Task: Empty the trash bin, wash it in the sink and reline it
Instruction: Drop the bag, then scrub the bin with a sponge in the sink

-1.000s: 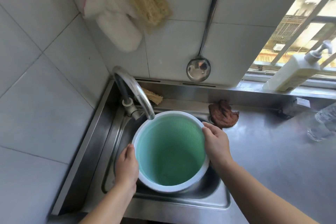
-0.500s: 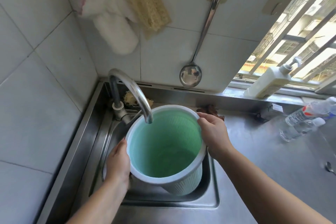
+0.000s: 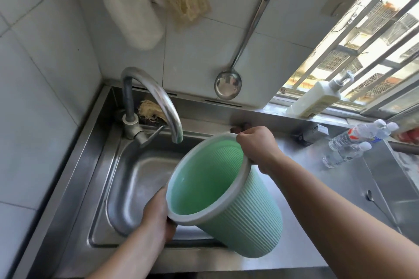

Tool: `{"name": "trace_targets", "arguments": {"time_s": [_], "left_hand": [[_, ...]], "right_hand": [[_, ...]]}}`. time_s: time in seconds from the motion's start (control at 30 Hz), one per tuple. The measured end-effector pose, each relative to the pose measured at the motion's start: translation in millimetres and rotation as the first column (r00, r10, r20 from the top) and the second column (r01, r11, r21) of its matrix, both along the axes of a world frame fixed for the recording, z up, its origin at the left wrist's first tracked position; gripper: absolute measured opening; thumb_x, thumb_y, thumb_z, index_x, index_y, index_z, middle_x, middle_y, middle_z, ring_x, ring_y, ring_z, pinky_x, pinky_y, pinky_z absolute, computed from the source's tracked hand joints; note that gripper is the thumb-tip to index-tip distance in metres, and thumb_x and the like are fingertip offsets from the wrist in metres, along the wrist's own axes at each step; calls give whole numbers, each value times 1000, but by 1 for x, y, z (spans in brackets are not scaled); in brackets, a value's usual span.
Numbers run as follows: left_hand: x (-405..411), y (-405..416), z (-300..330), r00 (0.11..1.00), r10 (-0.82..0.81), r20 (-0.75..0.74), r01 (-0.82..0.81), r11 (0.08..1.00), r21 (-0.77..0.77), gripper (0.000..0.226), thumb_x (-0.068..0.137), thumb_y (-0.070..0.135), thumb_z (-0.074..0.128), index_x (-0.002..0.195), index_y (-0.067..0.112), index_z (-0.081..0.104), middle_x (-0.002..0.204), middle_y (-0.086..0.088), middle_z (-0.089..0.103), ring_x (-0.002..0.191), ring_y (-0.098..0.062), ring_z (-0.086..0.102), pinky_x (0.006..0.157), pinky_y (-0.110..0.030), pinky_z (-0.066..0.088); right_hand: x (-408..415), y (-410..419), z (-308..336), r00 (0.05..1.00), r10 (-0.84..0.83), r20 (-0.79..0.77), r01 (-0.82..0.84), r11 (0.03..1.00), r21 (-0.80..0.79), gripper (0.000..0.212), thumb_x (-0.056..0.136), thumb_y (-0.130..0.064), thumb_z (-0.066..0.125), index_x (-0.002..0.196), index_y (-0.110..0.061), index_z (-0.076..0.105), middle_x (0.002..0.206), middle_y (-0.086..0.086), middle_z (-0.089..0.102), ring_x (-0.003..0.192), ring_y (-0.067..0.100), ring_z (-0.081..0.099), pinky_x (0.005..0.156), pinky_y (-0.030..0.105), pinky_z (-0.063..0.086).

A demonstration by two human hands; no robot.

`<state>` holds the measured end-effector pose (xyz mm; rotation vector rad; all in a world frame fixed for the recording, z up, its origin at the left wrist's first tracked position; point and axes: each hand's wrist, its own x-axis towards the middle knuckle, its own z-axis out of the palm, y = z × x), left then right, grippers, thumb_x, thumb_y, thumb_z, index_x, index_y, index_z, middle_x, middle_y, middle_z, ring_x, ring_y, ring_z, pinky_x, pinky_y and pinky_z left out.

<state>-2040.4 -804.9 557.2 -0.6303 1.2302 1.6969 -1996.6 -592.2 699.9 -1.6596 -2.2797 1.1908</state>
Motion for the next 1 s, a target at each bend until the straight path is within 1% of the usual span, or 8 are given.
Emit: {"name": "trace_targets", "arguments": {"time_s": [0.13, 0.2, 0.33, 0.5, 0.63, 0.77, 0.9, 1.0], "left_hand": [[4, 7, -11, 997, 8, 75, -10, 1000, 29, 21, 79, 21, 69, 97, 11, 75, 87, -12, 73, 68, -29, 69, 61, -33, 57], [4, 8, -15, 994, 9, 112, -15, 999, 53, 20, 83, 18, 65, 99, 9, 73, 89, -14, 71, 71, -30, 68, 64, -34, 56], [6, 10, -21, 983, -1, 184, -17, 995, 98, 16, 89, 12, 59, 92, 5, 72, 80, -14, 73, 63, -26, 70, 54, -30, 56], [12, 17, -26, 962, 4, 275, -47, 987, 151, 19, 94, 9, 53, 93, 1, 71, 74, -14, 74, 57, -23, 72, 46, -28, 55], [21, 22, -31, 935, 22, 354, -85, 983, 162, 21, 94, 7, 55, 82, 2, 71, 66, -12, 73, 50, -21, 70, 41, -25, 53], [27, 26, -34, 917, 28, 399, -85, 989, 125, 20, 90, 5, 60, 74, 5, 72, 62, -10, 72, 44, -20, 67, 38, -22, 50], [30, 34, -35, 905, -2, 425, -37, 996, 85, 21, 89, 4, 57, 72, 10, 68, 58, -5, 68, 41, -17, 63, 40, -18, 47], [31, 41, -37, 901, -45, 431, 27, 999, 47, 32, 89, 3, 54, 59, 12, 62, 47, -1, 59, 32, -13, 54, 34, -13, 37]], "right_hand": [[-8, 5, 1, 995, 66, 76, -69, 997, 40, 19, 73, -13, 51, 55, -16, 45, 51, 3, 35, 50, 20, 33, 45, 26, 30], [-15, 5, 2, 987, 95, 130, -101, 994, 44, 10, 72, -13, 49, 64, -11, 53, 60, 9, 40, 55, 23, 36, 50, 30, 32], [-24, 11, -7, 983, 98, 156, -104, 994, 32, 33, 72, -15, 51, 94, 2, 69, 65, 11, 47, 59, 23, 41, 54, 35, 34], [-36, 16, -12, 939, 173, 296, -205, 975, 81, 22, 84, -20, 54, 78, -2, 63, 67, 13, 56, 60, 33, 59, 55, 33, 42], [-41, 17, -18, 908, 193, 372, -251, 961, 113, 24, 87, -18, 51, 64, -10, 53, 67, 11, 55, 65, 29, 55, 60, 31, 46], [-42, 18, -26, 911, 164, 377, -229, 964, 134, 23, 86, -28, 52, 67, -15, 53, 75, 7, 57, 74, 28, 55, 72, 31, 49], [-38, 25, -27, 873, 198, 445, -293, 944, 154, 19, 92, -24, 49, 84, -9, 59, 76, 12, 62, 59, 25, 50, 51, 23, 39], [-30, 30, -26, 872, 180, 455, -281, 945, 165, 26, 94, -19, 46, 69, -11, 43, 59, 7, 45, 51, 24, 40, 44, 23, 27]]}}
